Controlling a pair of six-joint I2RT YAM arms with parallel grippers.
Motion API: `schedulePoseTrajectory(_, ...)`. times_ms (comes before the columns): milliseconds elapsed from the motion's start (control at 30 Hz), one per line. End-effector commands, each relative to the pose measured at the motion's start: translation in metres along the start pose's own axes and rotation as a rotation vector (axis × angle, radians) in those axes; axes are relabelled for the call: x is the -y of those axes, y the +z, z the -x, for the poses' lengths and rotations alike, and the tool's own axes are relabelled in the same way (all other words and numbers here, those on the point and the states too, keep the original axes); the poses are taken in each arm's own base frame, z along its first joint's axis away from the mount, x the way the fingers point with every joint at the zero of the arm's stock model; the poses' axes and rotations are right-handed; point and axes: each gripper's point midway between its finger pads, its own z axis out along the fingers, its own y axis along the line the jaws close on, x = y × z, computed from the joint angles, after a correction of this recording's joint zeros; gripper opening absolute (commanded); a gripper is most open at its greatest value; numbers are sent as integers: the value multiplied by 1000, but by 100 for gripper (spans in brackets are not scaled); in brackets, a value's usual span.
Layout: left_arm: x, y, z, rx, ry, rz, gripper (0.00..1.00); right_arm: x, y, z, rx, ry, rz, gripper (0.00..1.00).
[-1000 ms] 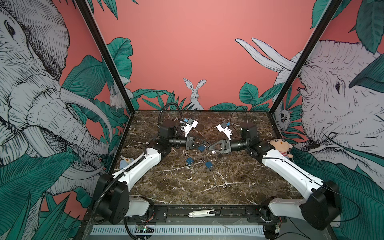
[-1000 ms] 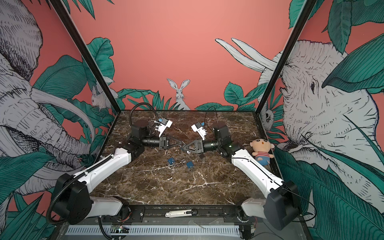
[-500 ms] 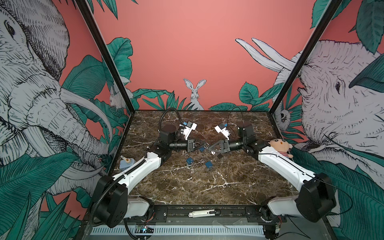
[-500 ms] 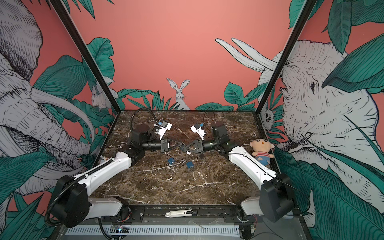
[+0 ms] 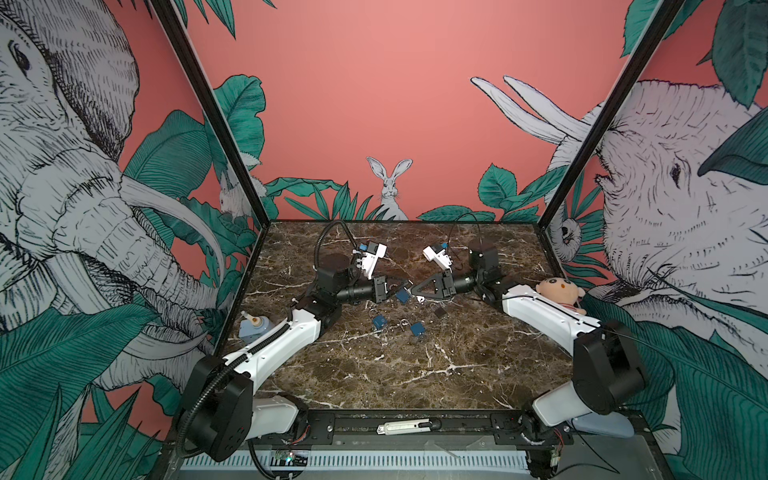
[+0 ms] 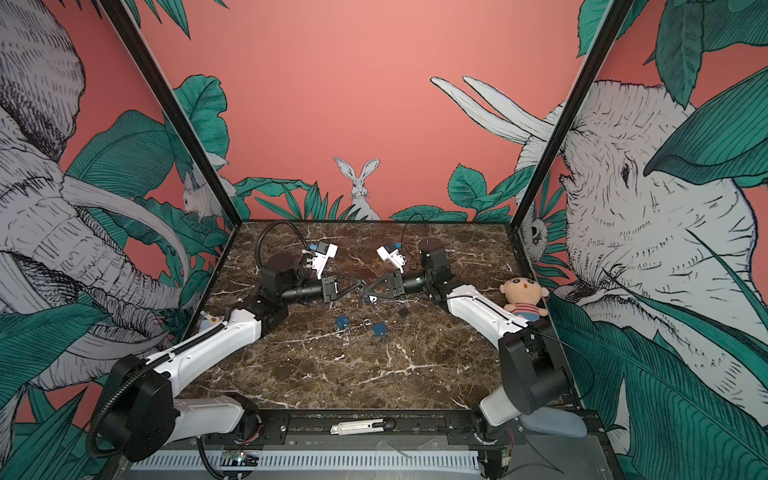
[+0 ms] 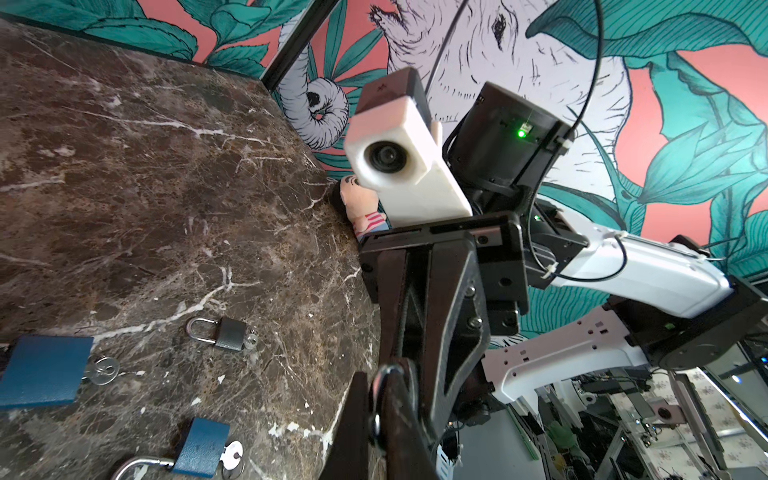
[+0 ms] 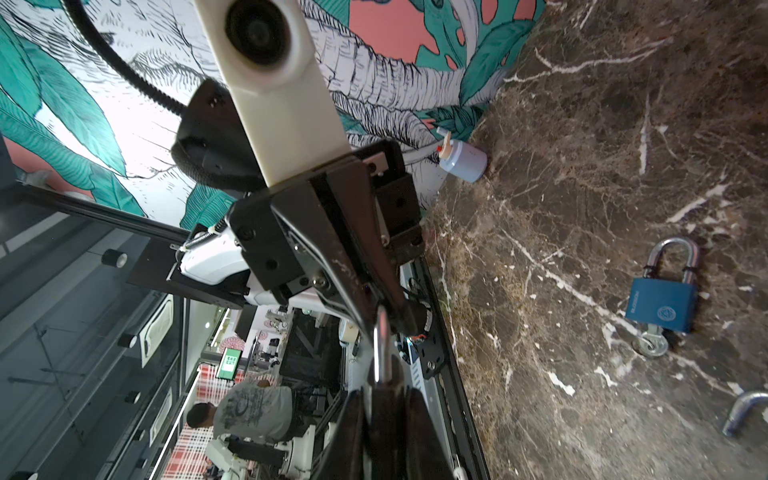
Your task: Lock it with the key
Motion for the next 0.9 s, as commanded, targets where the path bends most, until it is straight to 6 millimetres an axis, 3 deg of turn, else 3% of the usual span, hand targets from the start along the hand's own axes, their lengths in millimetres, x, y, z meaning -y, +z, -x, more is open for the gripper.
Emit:
schedulePoseTrajectory(0, 27, 14, -91, -310, -115, -150, 0, -71, 1, 59, 137, -384, 72, 0)
schedulePoseTrajectory(200, 28, 13, -86, -285, -90, -131, 0, -65, -2, 62, 144, -378, 60, 0)
schedulePoseTrajectory(367, 30, 17, -62, -239, -28, -87, 0, -47, -5, 51, 143, -342, -2, 0)
schedulePoseTrajectory(533, 27, 18, -33, -188, -8, -74, 0, -19, -13, 36, 134, -341, -200, 2)
schedulePoseTrajectory(767, 28, 11, 3, -104, 24, -69, 0, -16, -21, 25, 156, -349, -256, 44)
schedulePoseTrajectory(867, 28, 8, 15, -76, 42, -64, 0, -17, -26, 19, 171, -354, -277, 51)
